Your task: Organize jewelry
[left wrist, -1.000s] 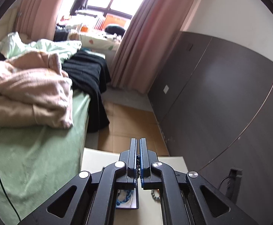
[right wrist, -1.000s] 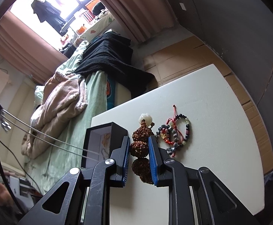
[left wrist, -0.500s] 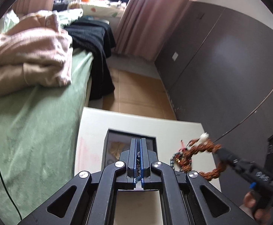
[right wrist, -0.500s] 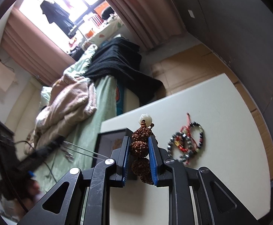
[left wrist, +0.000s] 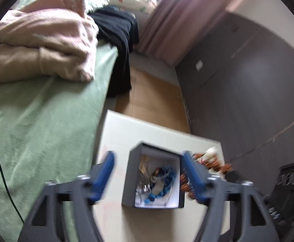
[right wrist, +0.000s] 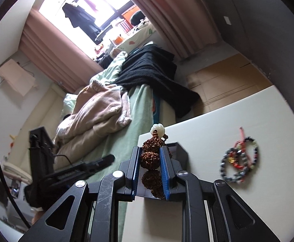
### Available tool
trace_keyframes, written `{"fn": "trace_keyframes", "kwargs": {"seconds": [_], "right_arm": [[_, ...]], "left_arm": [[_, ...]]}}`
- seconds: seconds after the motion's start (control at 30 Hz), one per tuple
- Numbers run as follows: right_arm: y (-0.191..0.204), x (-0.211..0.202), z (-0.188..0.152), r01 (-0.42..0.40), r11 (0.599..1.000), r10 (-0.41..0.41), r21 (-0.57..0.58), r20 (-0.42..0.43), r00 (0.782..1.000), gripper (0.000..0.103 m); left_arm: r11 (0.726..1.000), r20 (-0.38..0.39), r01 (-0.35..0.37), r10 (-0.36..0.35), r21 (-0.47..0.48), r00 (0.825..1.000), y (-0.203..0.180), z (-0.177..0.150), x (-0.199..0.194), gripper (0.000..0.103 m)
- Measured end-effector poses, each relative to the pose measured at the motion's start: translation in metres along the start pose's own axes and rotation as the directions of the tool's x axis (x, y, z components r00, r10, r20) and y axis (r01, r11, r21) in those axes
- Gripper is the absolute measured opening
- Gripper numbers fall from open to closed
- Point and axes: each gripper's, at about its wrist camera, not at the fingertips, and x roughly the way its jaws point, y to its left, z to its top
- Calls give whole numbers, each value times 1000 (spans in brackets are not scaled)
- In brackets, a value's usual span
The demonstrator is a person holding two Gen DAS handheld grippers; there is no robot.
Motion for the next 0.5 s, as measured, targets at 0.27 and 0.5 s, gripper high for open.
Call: {"fn": "trace_keyframes", "kwargs": {"seconds": [0.27, 0.5], "right_arm": [[13, 39, -8, -61, 998, 63, 31, -62, 996, 22], [-1, 15, -5, 99, 995, -99, -3, -24, 995, 57]], "left_arm": [[1000, 86, -5, 5, -2, 996, 3, 8, -22, 80], [998, 146, 6, -15, 61, 989, -19, 3, -33, 80]]}}
